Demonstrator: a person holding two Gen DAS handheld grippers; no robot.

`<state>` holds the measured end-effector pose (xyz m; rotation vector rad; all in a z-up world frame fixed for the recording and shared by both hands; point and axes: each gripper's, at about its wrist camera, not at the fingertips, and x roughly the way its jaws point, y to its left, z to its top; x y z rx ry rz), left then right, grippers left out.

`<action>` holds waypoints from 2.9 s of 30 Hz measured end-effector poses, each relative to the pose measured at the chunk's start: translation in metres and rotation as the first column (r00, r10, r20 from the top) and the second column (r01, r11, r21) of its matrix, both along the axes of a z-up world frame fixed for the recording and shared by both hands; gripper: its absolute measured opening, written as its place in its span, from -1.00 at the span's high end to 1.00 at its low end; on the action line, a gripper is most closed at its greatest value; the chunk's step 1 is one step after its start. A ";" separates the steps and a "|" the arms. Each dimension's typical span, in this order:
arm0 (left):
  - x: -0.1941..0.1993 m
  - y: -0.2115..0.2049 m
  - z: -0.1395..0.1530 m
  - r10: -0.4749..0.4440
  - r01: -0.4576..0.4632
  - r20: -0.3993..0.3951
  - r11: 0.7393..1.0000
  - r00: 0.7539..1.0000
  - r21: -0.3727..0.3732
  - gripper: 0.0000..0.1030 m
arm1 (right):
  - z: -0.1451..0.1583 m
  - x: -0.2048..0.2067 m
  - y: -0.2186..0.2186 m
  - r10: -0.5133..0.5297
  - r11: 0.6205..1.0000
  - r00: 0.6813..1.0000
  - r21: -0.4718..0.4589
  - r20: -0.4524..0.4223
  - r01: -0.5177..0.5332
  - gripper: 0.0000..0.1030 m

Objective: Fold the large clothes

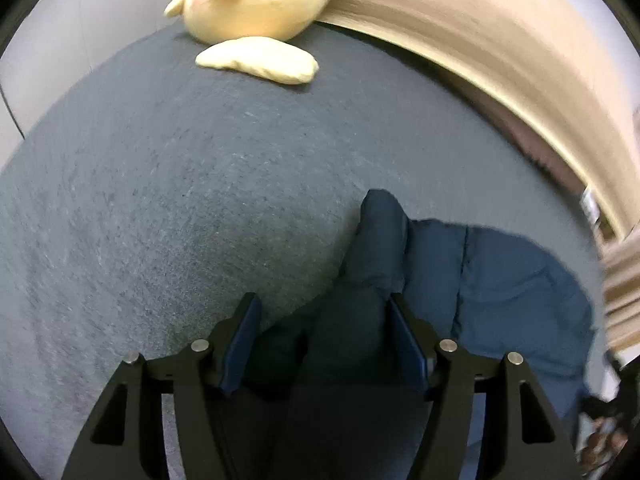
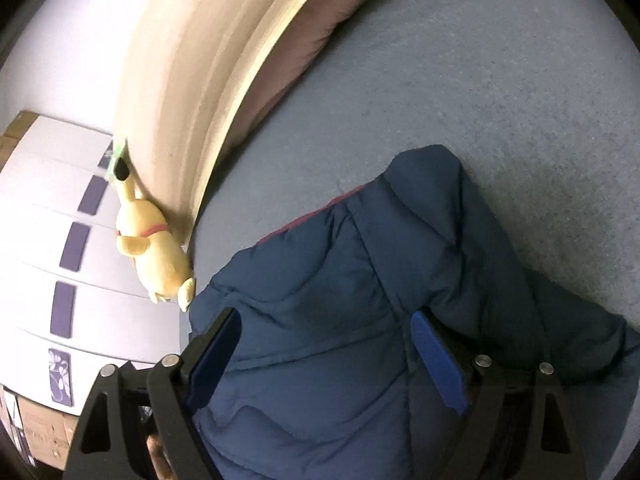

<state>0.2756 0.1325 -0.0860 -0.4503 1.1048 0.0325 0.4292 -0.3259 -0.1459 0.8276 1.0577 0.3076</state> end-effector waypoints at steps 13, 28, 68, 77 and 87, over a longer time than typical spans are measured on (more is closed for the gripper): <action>0.009 0.043 -0.012 0.099 -0.093 0.011 0.964 0.995 -0.250 -0.24 | -0.013 0.019 -0.035 -0.116 0.959 0.993 0.259 -0.016 0.116 -0.72; -0.018 0.058 0.013 0.128 -0.110 0.118 0.982 0.985 -0.151 -0.12 | -0.011 0.013 -0.049 -0.165 0.945 0.986 0.283 -0.019 0.164 -0.70; -0.006 0.062 0.000 -0.125 0.127 0.035 0.990 0.992 -0.061 0.77 | 0.023 0.042 -0.018 0.042 0.936 0.999 -0.351 0.008 -0.036 0.77; -0.025 0.070 0.026 -0.042 0.037 0.067 0.997 0.997 0.071 0.50 | 0.029 0.032 -0.022 -0.081 0.912 0.997 -0.402 0.016 0.080 -0.23; -0.046 -0.052 0.067 -0.333 0.255 0.191 0.905 0.923 0.342 -0.11 | 0.073 0.036 0.146 0.254 0.748 0.954 -0.657 0.160 -0.089 -0.33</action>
